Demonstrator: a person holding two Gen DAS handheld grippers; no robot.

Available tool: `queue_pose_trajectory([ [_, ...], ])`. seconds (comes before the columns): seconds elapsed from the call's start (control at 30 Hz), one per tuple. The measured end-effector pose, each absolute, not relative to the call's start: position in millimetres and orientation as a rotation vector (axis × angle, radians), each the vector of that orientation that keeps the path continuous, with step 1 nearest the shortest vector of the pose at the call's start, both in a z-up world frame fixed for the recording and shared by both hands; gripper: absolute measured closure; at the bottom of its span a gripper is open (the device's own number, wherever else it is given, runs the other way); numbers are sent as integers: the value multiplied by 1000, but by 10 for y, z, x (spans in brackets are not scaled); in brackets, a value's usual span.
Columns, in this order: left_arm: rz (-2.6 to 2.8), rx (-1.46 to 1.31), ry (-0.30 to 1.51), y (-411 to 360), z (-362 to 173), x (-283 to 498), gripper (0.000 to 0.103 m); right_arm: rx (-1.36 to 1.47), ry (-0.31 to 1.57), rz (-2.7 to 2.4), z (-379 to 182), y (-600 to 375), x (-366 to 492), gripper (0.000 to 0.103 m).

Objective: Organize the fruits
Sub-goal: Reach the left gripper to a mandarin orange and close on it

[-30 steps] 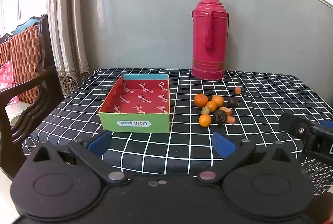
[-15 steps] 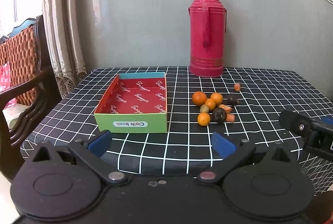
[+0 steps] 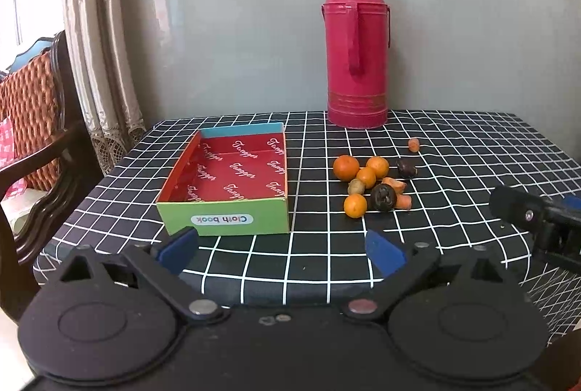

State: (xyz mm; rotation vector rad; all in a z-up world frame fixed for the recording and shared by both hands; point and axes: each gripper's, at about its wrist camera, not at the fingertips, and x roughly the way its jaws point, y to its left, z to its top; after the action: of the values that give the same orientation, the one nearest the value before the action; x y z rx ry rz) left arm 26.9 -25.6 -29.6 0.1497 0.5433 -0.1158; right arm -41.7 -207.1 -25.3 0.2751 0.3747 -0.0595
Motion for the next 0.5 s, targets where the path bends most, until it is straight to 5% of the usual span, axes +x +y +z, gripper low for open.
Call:
queue_pose_trajectory([
  [0.23, -138, 245, 528, -468, -407, 435, 13, 282, 385, -92, -360, -2203, -272, 0],
  [0.5, -210, 354, 545, -785, -689, 772, 34, 270, 378, -157, -580, -2440, -19, 0],
])
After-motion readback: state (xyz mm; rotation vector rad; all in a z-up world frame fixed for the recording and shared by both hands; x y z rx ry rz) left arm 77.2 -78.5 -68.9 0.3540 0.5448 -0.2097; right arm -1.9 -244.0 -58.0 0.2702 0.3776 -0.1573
